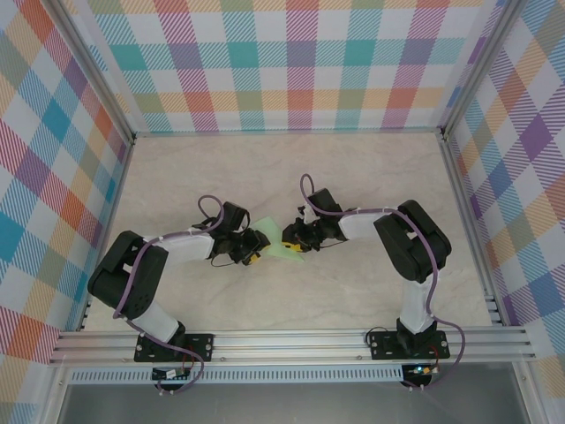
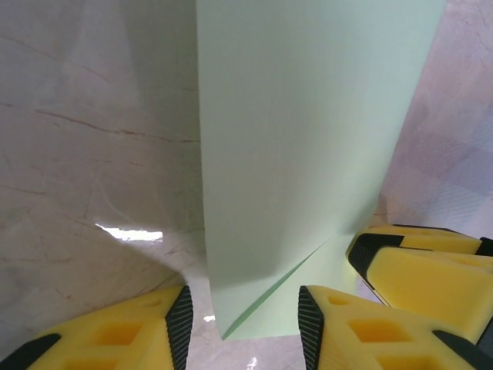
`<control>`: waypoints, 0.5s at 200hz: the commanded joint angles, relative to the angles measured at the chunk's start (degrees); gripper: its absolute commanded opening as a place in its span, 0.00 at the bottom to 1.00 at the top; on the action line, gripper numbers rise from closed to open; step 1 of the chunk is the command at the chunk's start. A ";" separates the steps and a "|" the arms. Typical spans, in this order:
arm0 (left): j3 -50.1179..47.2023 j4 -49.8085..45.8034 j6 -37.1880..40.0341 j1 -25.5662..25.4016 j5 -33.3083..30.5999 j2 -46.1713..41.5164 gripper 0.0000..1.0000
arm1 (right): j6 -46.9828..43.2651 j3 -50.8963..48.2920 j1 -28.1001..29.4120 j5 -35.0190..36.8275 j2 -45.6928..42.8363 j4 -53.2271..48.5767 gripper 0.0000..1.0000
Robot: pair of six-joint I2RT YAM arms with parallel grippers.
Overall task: Fold a paper plane with a square sheet of paper (pick it up from the middle)
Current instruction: Fold the wing for the fifth time at the center of the table.
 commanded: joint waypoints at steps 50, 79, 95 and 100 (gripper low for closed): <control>1.90 5.04 -0.59 -1.20 0.93 1.14 0.20 | -2.88 -2.08 -0.80 2.35 -1.41 -1.73 0.36; 2.85 1.83 0.25 -1.22 -0.59 -0.11 0.11 | -10.31 -1.69 -0.84 6.42 -6.72 -4.21 0.48; 3.48 0.59 0.61 -1.20 -0.71 -0.49 0.08 | -16.35 -2.77 -0.68 9.27 -10.81 -3.46 0.58; 3.60 0.33 0.62 -1.28 -0.77 -0.51 0.08 | -18.54 -3.44 -0.47 10.16 -11.97 -2.81 0.60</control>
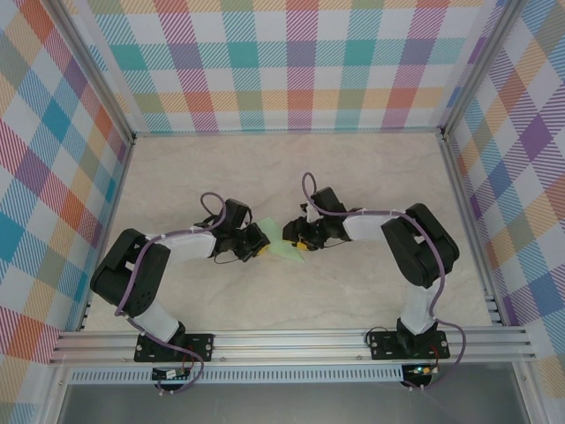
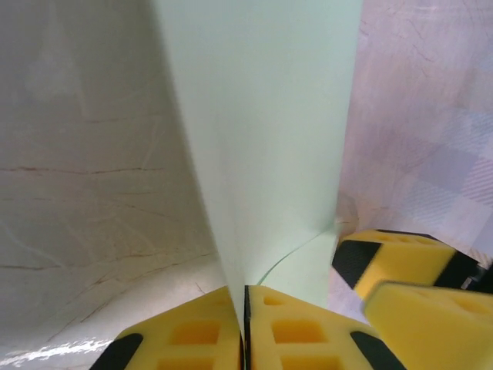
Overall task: Fold a paper plane with a square sheet of paper (pick it up from the middle)
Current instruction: Fold the wing for the fifth time at the center of the table.
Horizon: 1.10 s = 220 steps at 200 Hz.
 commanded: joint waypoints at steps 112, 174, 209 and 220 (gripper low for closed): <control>6.40 -8.22 -0.52 -0.91 -0.46 -1.33 0.05 | -46.49 -16.00 10.42 21.29 -10.37 24.55 0.49; 7.62 -9.80 -0.65 -0.91 -0.64 -0.81 0.05 | -55.89 -16.81 16.52 26.05 -6.81 30.73 0.44; 7.81 -10.14 -0.67 -0.91 -0.75 -0.69 0.05 | -57.59 -17.23 17.91 27.07 -5.13 33.35 0.42; 7.96 -10.30 -0.70 -0.91 -0.69 -0.71 0.05 | -58.11 -17.04 18.26 27.31 -4.24 33.73 0.40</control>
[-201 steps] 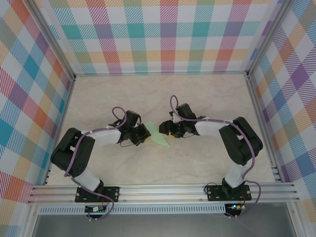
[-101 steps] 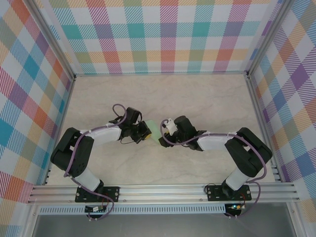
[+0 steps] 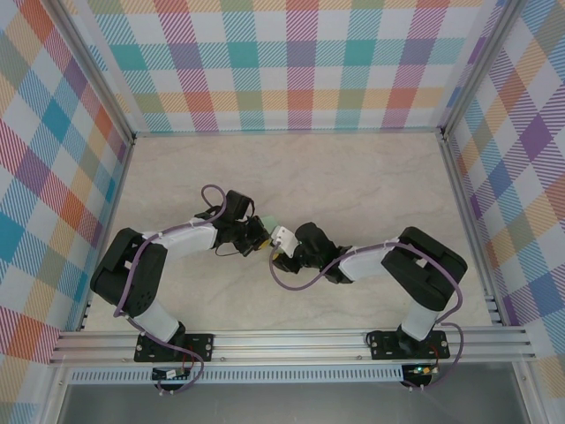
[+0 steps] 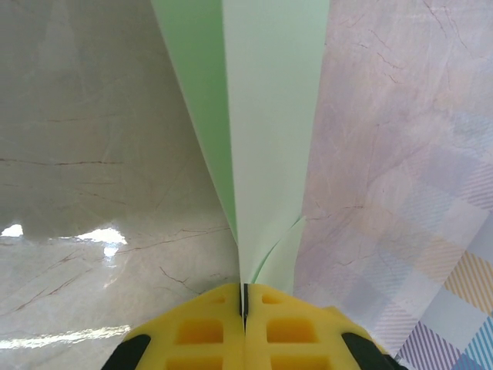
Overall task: Fold a paper plane with a square sheet of paper (pick it up from the middle)
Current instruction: Fold the wing for the fifth time at the center of the table.
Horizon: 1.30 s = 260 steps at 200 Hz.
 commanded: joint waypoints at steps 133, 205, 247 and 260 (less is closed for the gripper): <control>1.93 -3.60 -0.32 -0.85 -1.08 -1.36 0.05 | -1.33 1.53 0.93 7.05 4.69 8.00 0.25; 2.02 -4.12 -0.24 -0.85 -1.17 -1.48 0.05 | -1.40 2.85 0.93 6.08 5.65 8.57 0.24; 2.31 -4.98 0.29 -0.62 -1.59 -1.71 0.07 | -0.84 3.10 0.83 4.55 5.78 7.71 0.12; 2.64 -5.80 0.89 -0.10 -1.91 -2.34 0.14 | 0.45 3.03 0.58 3.57 5.75 6.98 0.09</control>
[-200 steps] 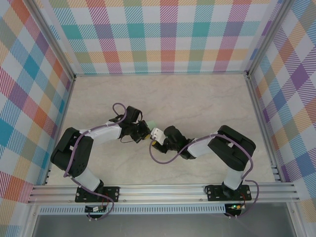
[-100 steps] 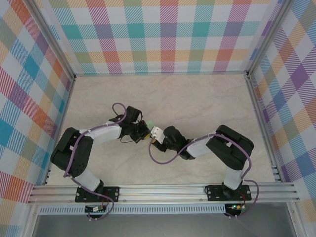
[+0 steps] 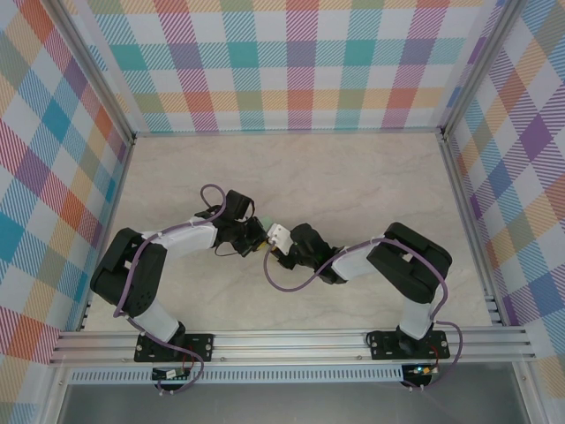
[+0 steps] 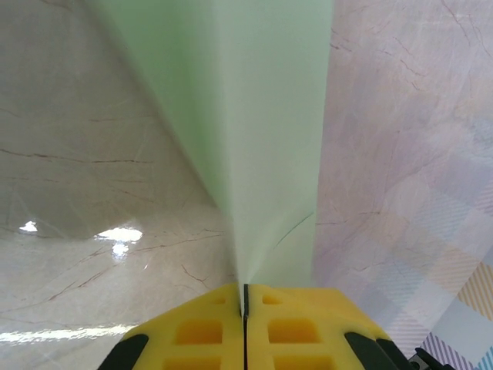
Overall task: Fold a paper plane with a square sheet of paper (pick it up from the middle)
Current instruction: Fold the wing for the fifth time at the center of the table.
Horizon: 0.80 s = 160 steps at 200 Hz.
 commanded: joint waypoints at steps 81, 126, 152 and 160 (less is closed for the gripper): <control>0.86 -12.21 5.93 7.34 -7.75 -13.86 0.62 | 20.08 2.09 -4.77 -13.81 -0.50 -4.65 0.03; -3.04 -8.37 6.73 7.74 -6.33 -16.17 0.69 | 30.07 3.98 -7.19 -19.98 -1.00 -6.64 0.01; -5.98 -3.20 6.68 7.68 -3.84 -16.18 0.69 | 36.03 5.98 -8.88 -22.77 -0.41 -9.51 0.00; -6.70 -0.96 6.81 7.50 -3.03 -16.19 0.69 | 37.52 6.87 -9.36 -23.56 -0.13 -10.86 0.00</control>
